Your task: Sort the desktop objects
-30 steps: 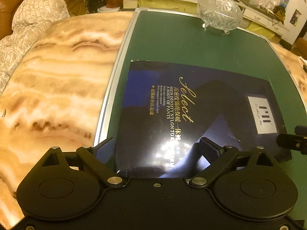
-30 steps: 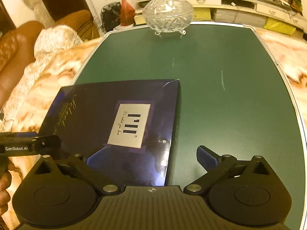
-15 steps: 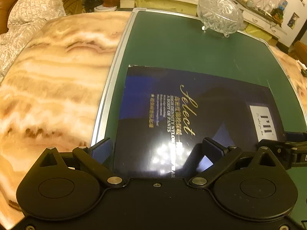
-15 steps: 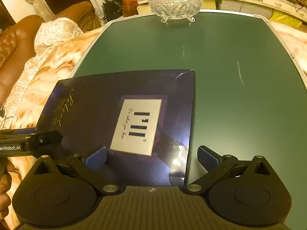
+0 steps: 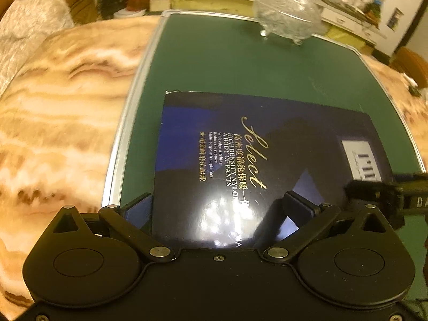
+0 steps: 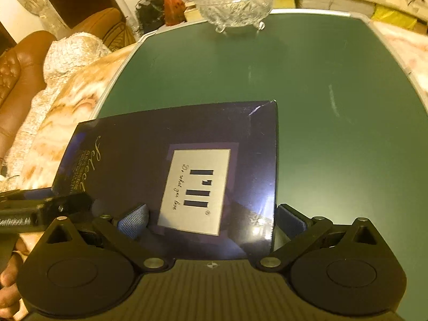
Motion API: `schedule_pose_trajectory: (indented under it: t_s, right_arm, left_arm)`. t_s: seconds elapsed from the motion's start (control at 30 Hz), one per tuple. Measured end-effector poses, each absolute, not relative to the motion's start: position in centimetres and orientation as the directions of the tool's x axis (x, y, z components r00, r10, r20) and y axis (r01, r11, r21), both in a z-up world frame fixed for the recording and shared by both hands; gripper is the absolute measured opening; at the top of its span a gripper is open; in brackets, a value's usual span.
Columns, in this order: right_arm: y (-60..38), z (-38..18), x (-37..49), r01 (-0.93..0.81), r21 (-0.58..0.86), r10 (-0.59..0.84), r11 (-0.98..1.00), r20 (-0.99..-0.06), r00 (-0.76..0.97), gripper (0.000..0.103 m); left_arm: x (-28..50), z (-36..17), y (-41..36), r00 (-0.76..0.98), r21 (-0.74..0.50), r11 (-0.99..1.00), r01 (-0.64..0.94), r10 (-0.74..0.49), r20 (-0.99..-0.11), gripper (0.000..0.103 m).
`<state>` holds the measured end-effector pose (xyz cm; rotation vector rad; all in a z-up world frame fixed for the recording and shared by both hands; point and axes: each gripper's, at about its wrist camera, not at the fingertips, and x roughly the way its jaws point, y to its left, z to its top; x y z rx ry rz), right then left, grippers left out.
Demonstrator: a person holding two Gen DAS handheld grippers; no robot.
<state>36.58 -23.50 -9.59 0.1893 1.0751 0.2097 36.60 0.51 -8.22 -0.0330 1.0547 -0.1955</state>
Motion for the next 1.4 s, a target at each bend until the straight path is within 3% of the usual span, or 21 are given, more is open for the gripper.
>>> schedule_pose_trajectory:
  t_s: [0.43, 0.53, 0.7, 0.97, 1.03, 1.07, 1.1, 1.27, 1.4]
  right_arm:
    - [-25.2, -7.1, 34.2, -0.105, 0.185, 0.213, 0.977, -0.830, 0.516, 0.094]
    - [-25.4, -6.8, 34.1, -0.099, 0.178, 0.204, 0.979, -0.833, 0.515, 0.088]
    - [-25.9, -6.9, 34.2, -0.084, 0.169, 0.188, 0.982, -0.844, 0.503, 0.066]
    - [-27.3, -7.3, 34.3, -0.054, 0.236, 0.230, 0.970, -0.832, 0.504, 0.059]
    - [-27.6, -7.5, 34.4, -0.039, 0.260, 0.245, 0.965, -0.830, 0.501, 0.060]
    - [-27.8, -7.6, 34.5, -0.031, 0.277, 0.256, 0.960, -0.831, 0.494, 0.066]
    - [-27.8, -7.8, 34.5, -0.028, 0.288, 0.265, 0.957, -0.832, 0.488, 0.075]
    - [-27.2, -8.5, 34.1, -0.039, 0.299, 0.282, 0.953, -0.838, 0.466, 0.097]
    - [-26.2, -8.9, 33.5, -0.071, 0.287, 0.287, 0.955, -0.843, 0.455, 0.100]
  left_arm:
    - [35.3, -6.1, -0.7, 0.489, -0.093, 0.981, 0.171, -0.166, -0.856, 0.094]
    - [35.4, -6.0, -0.3, 0.482, -0.095, 0.983, 0.155, -0.160, -0.862, 0.087]
    - [35.6, -6.5, 0.3, 0.464, -0.097, 0.986, 0.137, -0.150, -0.873, 0.076]
    - [35.5, -6.5, 1.5, 0.460, -0.144, 0.983, 0.115, -0.181, -0.869, 0.074]
    - [35.3, -6.6, 1.6, 0.459, -0.145, 0.983, 0.112, -0.181, -0.870, 0.085]
    - [35.1, -6.7, 1.6, 0.458, -0.143, 0.984, 0.111, -0.178, -0.871, 0.092]
    - [34.9, -6.9, 1.6, 0.458, -0.138, 0.984, 0.114, -0.175, -0.871, 0.094]
    - [33.9, -7.6, 1.2, 0.445, -0.127, 0.982, 0.143, -0.178, -0.877, 0.097]
    - [33.4, -7.6, 0.3, 0.440, -0.132, 0.977, 0.168, -0.194, -0.877, 0.098]
